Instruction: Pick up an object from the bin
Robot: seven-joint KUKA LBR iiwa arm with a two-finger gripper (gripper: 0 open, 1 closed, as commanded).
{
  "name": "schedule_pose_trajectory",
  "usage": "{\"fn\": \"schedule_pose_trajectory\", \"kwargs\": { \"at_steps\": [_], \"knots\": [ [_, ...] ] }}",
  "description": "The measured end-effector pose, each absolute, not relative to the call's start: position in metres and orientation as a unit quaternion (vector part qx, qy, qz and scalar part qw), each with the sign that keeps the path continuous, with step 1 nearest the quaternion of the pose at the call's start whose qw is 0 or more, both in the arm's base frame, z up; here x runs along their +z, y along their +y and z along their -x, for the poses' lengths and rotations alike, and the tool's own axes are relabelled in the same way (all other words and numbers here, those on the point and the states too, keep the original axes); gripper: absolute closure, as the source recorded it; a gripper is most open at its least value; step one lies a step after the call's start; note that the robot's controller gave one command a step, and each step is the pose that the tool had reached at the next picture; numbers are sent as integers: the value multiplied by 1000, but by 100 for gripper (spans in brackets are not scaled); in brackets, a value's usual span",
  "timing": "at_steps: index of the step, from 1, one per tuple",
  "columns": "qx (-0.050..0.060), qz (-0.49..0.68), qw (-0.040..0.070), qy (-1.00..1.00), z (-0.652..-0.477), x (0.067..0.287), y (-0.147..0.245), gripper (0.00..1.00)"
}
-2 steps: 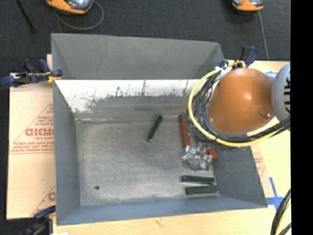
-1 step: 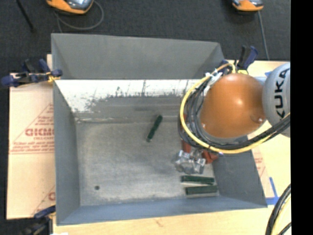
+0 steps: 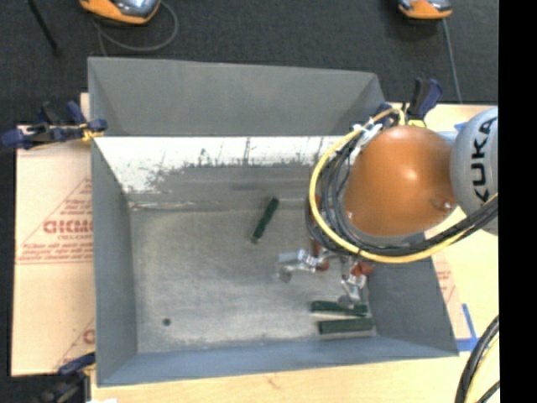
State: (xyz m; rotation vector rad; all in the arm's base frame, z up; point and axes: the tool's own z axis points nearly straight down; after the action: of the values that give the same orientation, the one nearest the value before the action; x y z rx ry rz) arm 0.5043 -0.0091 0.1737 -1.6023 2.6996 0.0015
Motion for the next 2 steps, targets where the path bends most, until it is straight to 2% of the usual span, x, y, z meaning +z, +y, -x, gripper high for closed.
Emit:
{"fn": "schedule_pose_trajectory", "kwargs": {
  "at_steps": [1, 2],
  "knots": [
    [1, 664, 0, 748, -536, 73, -12, 0],
    [1, 579, 2, 815, -577, 71, -85, 0]
  ]
}}
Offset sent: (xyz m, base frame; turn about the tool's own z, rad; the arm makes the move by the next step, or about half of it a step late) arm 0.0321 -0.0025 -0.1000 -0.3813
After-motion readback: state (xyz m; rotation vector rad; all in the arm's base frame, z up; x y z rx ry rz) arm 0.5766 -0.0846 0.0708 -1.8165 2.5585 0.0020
